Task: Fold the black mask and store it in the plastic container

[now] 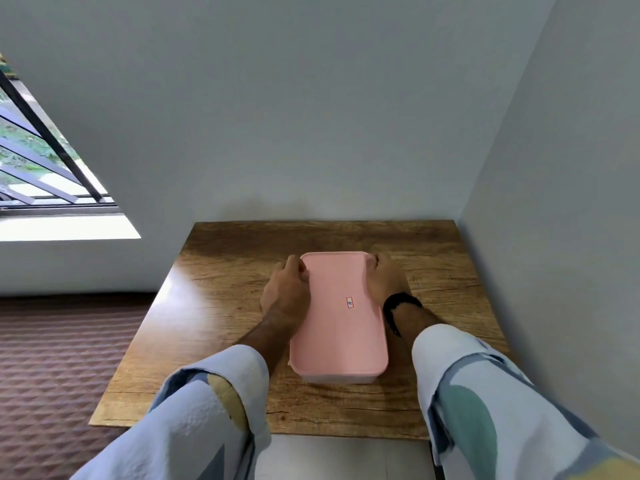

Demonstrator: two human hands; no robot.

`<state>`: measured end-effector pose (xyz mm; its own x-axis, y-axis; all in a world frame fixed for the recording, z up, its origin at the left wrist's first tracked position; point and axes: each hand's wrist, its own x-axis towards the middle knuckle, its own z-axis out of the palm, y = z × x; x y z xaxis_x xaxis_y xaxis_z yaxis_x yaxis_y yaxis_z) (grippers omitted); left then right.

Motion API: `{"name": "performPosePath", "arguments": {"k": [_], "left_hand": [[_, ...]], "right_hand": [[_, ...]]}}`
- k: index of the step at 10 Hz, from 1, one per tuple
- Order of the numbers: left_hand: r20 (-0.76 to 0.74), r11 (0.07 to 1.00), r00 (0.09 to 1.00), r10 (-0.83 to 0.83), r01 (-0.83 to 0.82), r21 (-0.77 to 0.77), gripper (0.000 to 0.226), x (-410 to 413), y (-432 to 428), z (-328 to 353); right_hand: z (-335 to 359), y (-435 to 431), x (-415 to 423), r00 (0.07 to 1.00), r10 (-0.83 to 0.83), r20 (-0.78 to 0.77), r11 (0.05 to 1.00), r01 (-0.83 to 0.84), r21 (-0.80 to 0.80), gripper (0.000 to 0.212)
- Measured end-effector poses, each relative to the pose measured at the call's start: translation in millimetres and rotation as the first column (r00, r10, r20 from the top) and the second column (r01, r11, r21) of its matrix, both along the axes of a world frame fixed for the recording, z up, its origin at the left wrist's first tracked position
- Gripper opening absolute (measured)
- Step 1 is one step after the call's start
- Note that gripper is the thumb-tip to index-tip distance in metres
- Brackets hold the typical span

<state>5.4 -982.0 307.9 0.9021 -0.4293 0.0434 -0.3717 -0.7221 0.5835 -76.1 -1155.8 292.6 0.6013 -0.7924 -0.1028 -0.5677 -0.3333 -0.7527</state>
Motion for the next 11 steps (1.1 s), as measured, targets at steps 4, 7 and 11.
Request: {"name": "performPosePath", "arguments": {"k": [4,7,11], "left_hand": [[-0.003,0.972,0.99,-0.138,0.136,0.193,0.058,5,-6,1],[0.051,0.944,0.985,-0.165,0.143,0.296,0.057,4,-8,2],[0.176,0.974,0.959,-0.221,0.207,0.093,0.068,-81,84,25]], "right_hand": [[-14,1,10,0.994,-0.067,0.084,0.998,0.069,-0.014,0.027],[-7,14,-7,0.998,-0.041,0.04,0.999,0.042,-0.006,0.033],[27,128,-143,0.975,-0.224,0.005,0.929,0.215,-0.301,0.033]]}}
